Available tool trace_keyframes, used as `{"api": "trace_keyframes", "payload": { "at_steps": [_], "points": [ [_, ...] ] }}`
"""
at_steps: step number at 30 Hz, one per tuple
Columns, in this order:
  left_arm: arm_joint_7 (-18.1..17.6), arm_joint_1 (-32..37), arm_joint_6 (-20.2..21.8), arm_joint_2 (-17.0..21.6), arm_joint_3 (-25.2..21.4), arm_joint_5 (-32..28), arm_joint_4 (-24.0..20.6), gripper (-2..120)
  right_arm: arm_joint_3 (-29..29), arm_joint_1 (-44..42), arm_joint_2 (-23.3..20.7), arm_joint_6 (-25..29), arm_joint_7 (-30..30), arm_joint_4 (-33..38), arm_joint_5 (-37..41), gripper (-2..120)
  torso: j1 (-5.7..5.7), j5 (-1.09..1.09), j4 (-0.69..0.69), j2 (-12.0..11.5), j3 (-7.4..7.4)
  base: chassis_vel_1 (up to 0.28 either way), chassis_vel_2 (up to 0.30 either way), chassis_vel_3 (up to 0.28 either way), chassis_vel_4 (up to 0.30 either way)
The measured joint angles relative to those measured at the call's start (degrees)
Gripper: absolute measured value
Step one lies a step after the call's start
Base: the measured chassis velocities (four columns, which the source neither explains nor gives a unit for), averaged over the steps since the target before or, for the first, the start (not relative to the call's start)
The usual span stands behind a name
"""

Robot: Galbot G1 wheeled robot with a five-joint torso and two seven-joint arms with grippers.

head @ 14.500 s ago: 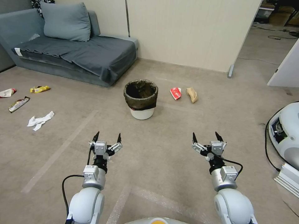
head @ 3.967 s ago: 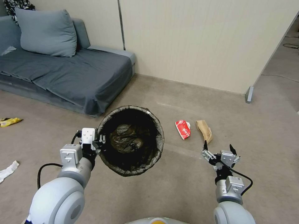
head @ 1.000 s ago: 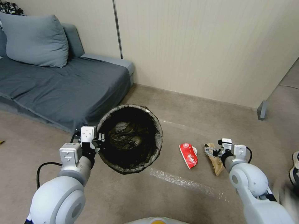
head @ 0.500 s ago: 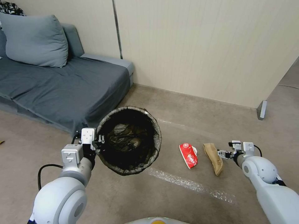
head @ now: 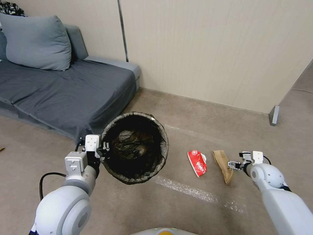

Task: Pick up the trash bin, then pick up the garbage from the floor and place it into the trash bin.

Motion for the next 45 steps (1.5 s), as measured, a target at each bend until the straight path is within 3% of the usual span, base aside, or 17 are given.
{"api": "trace_keyframes", "payload": {
  "at_steps": [16, 22, 26, 30, 39, 45],
  "points": [
    [0.29, 0.17, 0.00, 0.23, 0.01, 0.65, 0.22, 0, 0.43, 2.28, 2.67, 0.07, -1.73, -8.43, -0.98, 100, 0.00, -0.01, -0.01, 0.00, 0.00, 0.000, 0.000, 0.000, 0.000],
    [0.43, 0.10, 0.00, -0.15, 0.03, 0.94, 0.42, 0, 0.47, 1.72, 3.86, 0.08, -2.86, -7.46, -1.86, 77, 0.00, 0.01, 0.00, 0.00, 0.00, 0.000, 0.000, 0.000, 0.000],
    [0.45, 0.04, 0.00, -0.14, 0.03, 0.97, 0.59, 0, 0.52, 1.49, 4.13, 0.09, -3.48, -7.26, -2.32, 68, 0.00, -0.01, 0.00, 0.00, 0.00, 0.000, 0.000, 0.000, 0.000],
    [0.55, -0.09, 0.00, -0.11, 0.01, 0.97, 0.88, 0, 0.82, 1.19, 4.32, 0.09, -3.92, -7.30, -2.71, 46, 0.00, -0.01, -0.01, 0.00, 0.00, 0.000, 0.000, 0.000, 0.000],
    [0.73, -0.42, 0.00, -0.16, 0.09, 1.15, 1.37, 0, 1.10, 0.12, 4.76, 0.34, -4.22, -6.08, -3.34, 19, 0.00, 0.01, -0.01, 0.00, 0.00, 0.000, 0.000, 0.000, 0.000],
    [0.77, -0.64, 0.00, -0.14, 0.08, 1.15, 1.56, 0, 1.89, -2.50, 4.91, 0.72, -4.01, 0.43, -3.38, 2, 0.00, 0.01, 0.00, 0.00, 0.00, 0.000, 0.000, 0.000, 0.000]
  ]
}}
